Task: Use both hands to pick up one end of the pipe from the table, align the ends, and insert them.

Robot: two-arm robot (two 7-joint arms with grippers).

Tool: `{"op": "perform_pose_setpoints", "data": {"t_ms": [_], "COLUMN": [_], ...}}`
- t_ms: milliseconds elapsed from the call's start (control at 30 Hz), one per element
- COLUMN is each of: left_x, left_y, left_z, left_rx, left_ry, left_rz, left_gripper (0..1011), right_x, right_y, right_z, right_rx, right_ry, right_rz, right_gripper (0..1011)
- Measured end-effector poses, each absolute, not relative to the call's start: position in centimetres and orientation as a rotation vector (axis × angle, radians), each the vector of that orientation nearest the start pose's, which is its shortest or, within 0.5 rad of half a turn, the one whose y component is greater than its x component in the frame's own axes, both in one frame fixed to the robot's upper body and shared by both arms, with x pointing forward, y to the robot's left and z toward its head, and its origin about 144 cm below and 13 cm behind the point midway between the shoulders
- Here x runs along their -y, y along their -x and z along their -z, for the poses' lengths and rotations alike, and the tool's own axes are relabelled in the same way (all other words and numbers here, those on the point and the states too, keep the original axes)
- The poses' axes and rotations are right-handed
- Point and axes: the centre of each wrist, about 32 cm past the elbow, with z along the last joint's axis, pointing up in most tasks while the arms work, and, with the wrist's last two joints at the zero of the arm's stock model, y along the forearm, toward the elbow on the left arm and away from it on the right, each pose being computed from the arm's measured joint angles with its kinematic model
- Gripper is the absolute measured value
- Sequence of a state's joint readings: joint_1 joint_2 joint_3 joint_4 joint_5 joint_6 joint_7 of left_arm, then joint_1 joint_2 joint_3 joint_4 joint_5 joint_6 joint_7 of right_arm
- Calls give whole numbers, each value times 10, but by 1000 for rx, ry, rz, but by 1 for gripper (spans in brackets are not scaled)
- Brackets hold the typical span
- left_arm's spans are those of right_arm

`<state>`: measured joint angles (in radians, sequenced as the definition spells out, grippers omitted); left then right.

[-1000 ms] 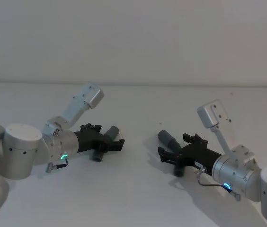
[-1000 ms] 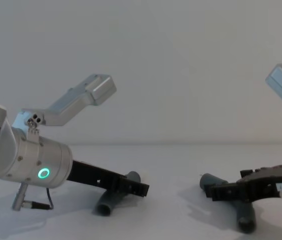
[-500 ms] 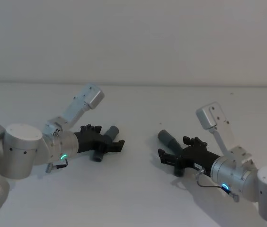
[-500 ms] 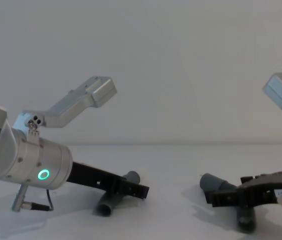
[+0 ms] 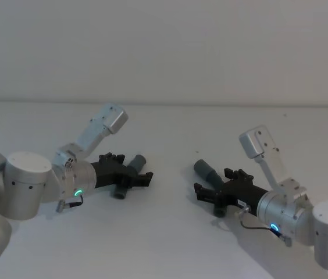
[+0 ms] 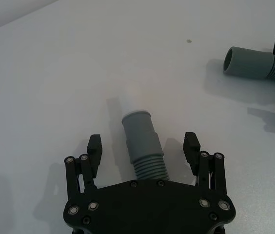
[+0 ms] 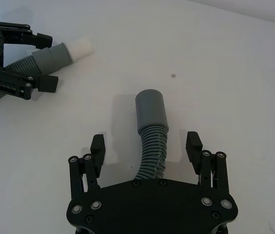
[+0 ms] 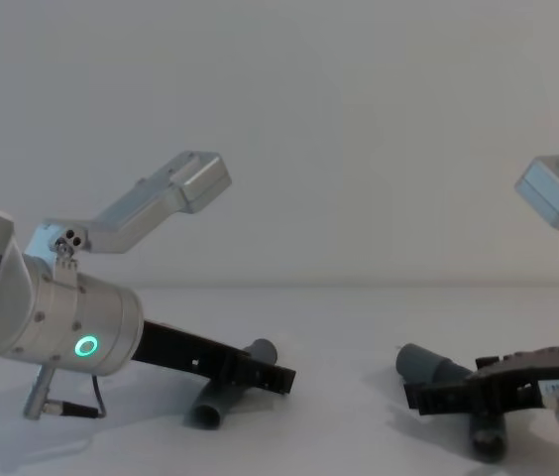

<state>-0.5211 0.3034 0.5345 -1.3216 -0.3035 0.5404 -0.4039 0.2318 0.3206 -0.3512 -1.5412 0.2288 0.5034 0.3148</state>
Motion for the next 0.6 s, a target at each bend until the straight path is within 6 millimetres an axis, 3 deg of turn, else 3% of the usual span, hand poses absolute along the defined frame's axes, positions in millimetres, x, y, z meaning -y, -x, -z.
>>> {"op": "perform_pose_setpoints", "data": {"t_ms": [267, 600], "left_x": [-188, -188], "left_y": [-570, -570], "left_z": [-1217, -1217], "left_rx": [-193, -193], "left_ry": [-467, -467], "left_rz": [-801, -801], "left_gripper": [1001, 1001], "right_x": [218, 218], "right_y": [-508, -509], "right_z": [-1188, -1188], "right_rx": [-205, -208], "right_ry": [410, 405], "right_rz": [960, 960], "right_gripper": [979, 714]}}
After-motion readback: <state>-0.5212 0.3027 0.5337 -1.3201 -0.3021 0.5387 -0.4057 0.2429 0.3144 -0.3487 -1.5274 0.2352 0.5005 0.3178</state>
